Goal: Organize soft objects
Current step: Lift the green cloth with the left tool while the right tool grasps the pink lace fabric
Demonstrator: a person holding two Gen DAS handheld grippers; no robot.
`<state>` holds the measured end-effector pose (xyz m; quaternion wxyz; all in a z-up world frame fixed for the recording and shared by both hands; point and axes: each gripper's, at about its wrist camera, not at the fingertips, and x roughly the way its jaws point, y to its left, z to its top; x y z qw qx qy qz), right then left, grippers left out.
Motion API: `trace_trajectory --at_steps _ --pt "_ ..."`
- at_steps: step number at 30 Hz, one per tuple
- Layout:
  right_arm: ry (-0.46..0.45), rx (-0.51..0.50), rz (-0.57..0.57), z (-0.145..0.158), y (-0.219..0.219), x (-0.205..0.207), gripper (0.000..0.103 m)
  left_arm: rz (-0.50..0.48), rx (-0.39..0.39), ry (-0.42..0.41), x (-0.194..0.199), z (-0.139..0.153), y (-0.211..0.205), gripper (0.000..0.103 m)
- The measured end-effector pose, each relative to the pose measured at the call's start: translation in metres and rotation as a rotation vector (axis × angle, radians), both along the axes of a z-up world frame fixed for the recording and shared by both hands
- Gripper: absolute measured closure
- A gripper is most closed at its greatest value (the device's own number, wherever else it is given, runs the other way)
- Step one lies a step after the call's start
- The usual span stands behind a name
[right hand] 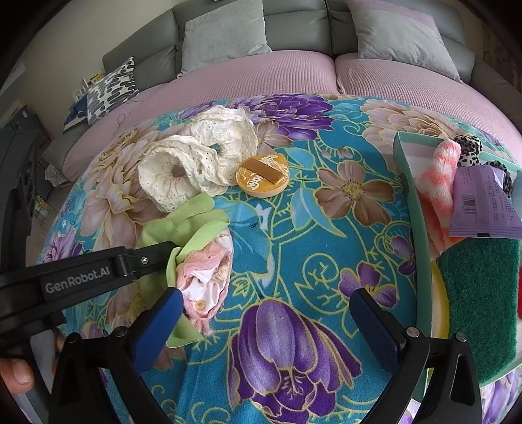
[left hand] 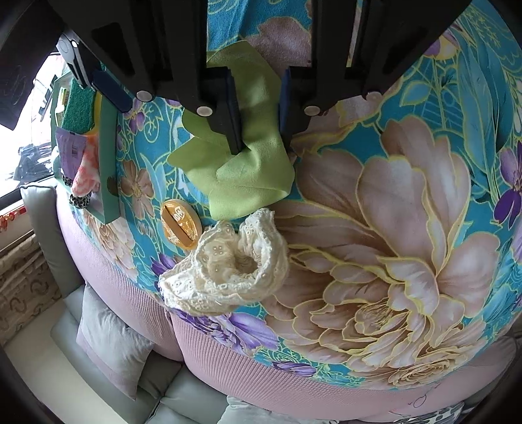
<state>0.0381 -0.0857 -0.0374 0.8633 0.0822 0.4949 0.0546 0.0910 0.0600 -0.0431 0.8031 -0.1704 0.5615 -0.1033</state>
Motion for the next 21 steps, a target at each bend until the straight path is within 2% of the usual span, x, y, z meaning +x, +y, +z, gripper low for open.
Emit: trace_trajectory --at_steps 3,10,16,21 --pt "-0.005 0.009 0.0 -0.001 0.001 0.001 0.0 0.01 -0.007 -0.021 -0.002 0.007 0.009 0.088" --pt "-0.031 0.006 0.042 0.0 0.012 0.002 0.0 0.028 -0.045 -0.034 -0.008 0.013 0.018 0.089" --pt "-0.034 0.001 0.08 -0.002 0.021 0.004 0.0 0.075 0.0 -0.07 -0.012 0.024 0.029 0.089" --pt "-0.028 -0.001 0.097 -0.007 0.028 0.006 0.001 0.113 0.071 -0.068 -0.01 0.024 0.035 0.089"
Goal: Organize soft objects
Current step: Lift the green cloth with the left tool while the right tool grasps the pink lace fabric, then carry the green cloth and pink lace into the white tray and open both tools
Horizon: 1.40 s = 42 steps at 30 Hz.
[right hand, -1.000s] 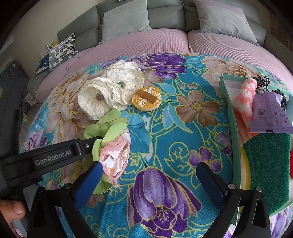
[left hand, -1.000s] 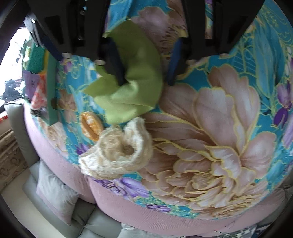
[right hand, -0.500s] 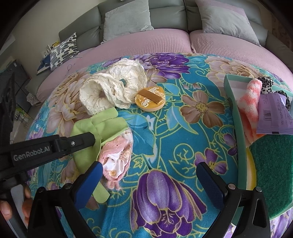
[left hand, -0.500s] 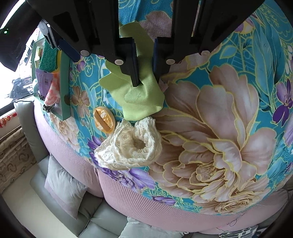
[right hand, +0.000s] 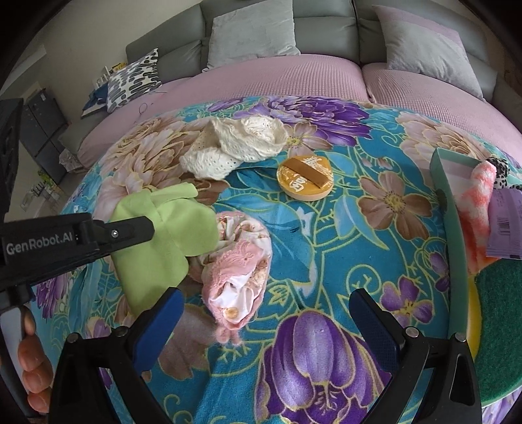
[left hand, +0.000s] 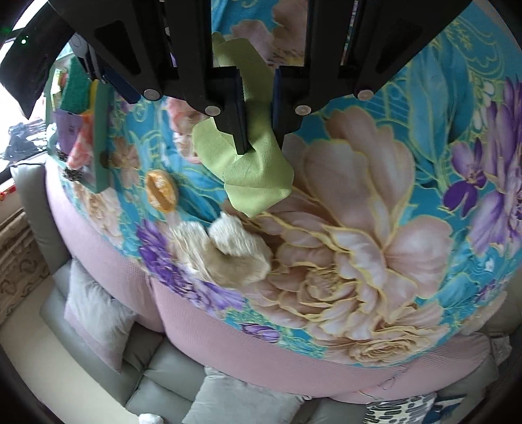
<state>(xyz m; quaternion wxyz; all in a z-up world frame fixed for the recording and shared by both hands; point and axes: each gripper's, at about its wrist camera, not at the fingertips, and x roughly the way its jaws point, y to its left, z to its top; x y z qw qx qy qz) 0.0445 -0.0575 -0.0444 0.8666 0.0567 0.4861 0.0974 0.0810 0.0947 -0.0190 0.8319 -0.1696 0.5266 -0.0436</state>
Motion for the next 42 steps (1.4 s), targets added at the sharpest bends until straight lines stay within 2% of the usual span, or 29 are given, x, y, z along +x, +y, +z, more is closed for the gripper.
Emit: trace_trajectory --at_steps 3,6,8,11,17,23,35,42 --pt "0.005 0.001 0.007 -0.003 0.003 0.002 0.01 0.024 0.004 0.001 0.0 0.0 0.008 0.089" --pt "0.004 0.0 0.006 -0.005 0.004 0.002 0.025 0.041 0.025 -0.002 -0.001 0.001 0.011 0.089" --pt "0.001 0.012 0.011 -0.004 0.003 0.002 0.045 0.047 0.02 -0.001 -0.001 0.001 0.014 0.089" --pt "0.002 0.028 0.008 -0.004 0.002 0.003 0.066 0.043 0.021 0.001 0.0 0.0 0.012 0.089" --pt "-0.008 0.049 0.025 -0.001 0.002 0.001 0.085 0.038 0.023 0.001 -0.001 0.001 0.01 0.089" --pt "-0.012 0.055 0.045 0.0 0.005 0.0 0.094 0.032 0.027 0.003 -0.001 0.0 0.008 0.089" --pt "-0.039 0.115 0.055 0.008 0.002 -0.003 0.096 0.033 0.023 -0.029 -0.002 0.011 0.008 0.089" --pt "-0.094 0.154 0.023 0.021 -0.007 -0.007 0.096 0.039 0.036 -0.077 -0.005 0.028 0.007 0.089"
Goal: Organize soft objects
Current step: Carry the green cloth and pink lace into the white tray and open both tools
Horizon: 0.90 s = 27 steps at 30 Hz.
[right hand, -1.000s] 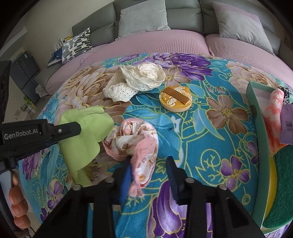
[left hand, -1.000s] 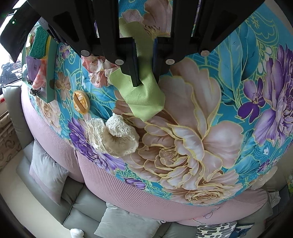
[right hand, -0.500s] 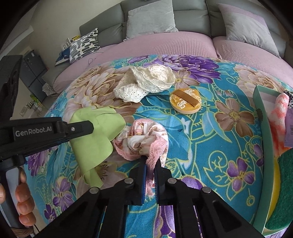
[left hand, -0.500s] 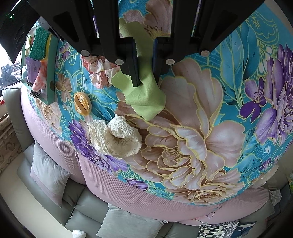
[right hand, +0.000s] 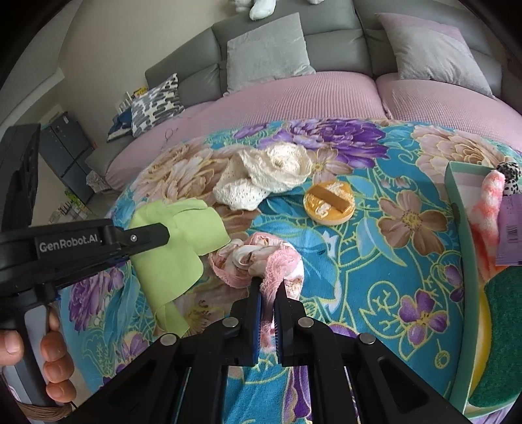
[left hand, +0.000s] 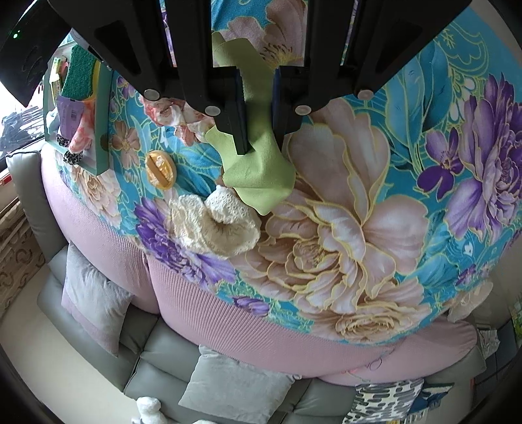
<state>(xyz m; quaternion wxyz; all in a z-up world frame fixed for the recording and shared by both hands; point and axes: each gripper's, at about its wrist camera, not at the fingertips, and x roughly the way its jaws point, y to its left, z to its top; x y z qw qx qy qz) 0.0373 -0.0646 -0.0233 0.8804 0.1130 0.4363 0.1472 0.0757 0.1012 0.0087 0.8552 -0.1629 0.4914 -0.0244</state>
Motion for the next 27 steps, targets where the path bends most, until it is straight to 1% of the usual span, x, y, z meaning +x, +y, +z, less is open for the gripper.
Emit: trace_trajectory --at_steps 6,10,13,16,20,24,27 --pt "-0.057 0.018 -0.041 0.014 -0.012 -0.005 0.096 -0.012 0.003 -0.051 -0.003 0.018 -0.006 0.089" --pt "-0.127 0.026 -0.081 0.033 -0.026 -0.014 0.096 -0.024 0.008 -0.101 -0.008 0.035 -0.011 0.089" --pt "-0.163 0.015 -0.111 0.045 -0.038 -0.02 0.096 -0.039 0.012 -0.141 -0.012 0.047 -0.018 0.089" --pt "-0.181 -0.007 -0.149 0.053 -0.05 -0.024 0.096 -0.075 0.024 -0.177 -0.013 0.056 -0.033 0.089" --pt "-0.195 0.008 -0.204 0.061 -0.072 -0.031 0.096 -0.134 0.019 -0.188 -0.014 0.059 -0.053 0.089" --pt "-0.238 -0.016 -0.276 0.074 -0.095 -0.042 0.096 -0.185 0.01 -0.215 -0.018 0.064 -0.071 0.089" --pt "-0.245 -0.019 -0.338 0.078 -0.116 -0.048 0.096 -0.222 -0.005 -0.223 -0.02 0.066 -0.084 0.089"
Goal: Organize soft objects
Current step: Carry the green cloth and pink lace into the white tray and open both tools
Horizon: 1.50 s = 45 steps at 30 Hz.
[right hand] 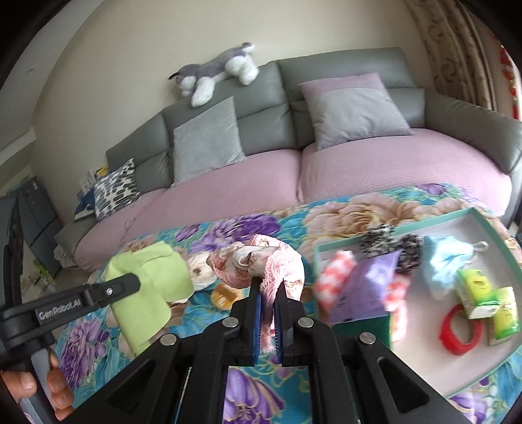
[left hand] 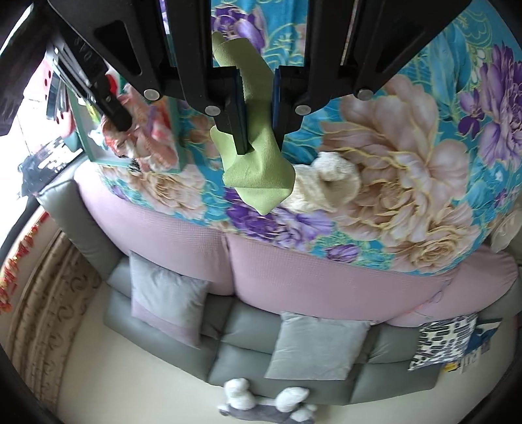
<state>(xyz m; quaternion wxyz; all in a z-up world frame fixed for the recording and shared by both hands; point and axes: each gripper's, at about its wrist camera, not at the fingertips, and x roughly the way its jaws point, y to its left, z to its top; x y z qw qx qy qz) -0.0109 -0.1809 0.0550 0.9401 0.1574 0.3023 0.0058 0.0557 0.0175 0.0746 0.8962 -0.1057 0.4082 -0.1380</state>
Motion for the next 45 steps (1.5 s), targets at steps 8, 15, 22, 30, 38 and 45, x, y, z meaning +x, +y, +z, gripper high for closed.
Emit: trace_trajectory --at_steps 8,15,22,30,38,45 --pt "0.019 -0.015 -0.202 0.001 -0.062 -0.017 0.096 -0.091 0.023 0.013 -0.001 -0.003 -0.034 0.089" --pt "0.062 -0.004 -0.345 -0.007 -0.109 -0.032 0.096 -0.143 0.046 0.018 -0.005 0.001 -0.06 0.089" --pt "0.095 0.004 -0.414 -0.015 -0.132 -0.039 0.096 -0.221 0.057 -0.014 -0.005 0.013 -0.099 0.089" --pt "0.107 0.03 -0.468 -0.019 -0.151 -0.045 0.096 -0.383 0.044 -0.06 -0.008 0.018 -0.166 0.089" --pt "0.124 0.039 -0.487 -0.025 -0.158 -0.047 0.095 -0.522 0.001 -0.046 -0.012 0.0 -0.208 0.089" --pt "0.152 0.03 -0.471 -0.03 -0.155 -0.041 0.094 -0.519 0.0 -0.025 -0.006 -0.016 -0.214 0.089"
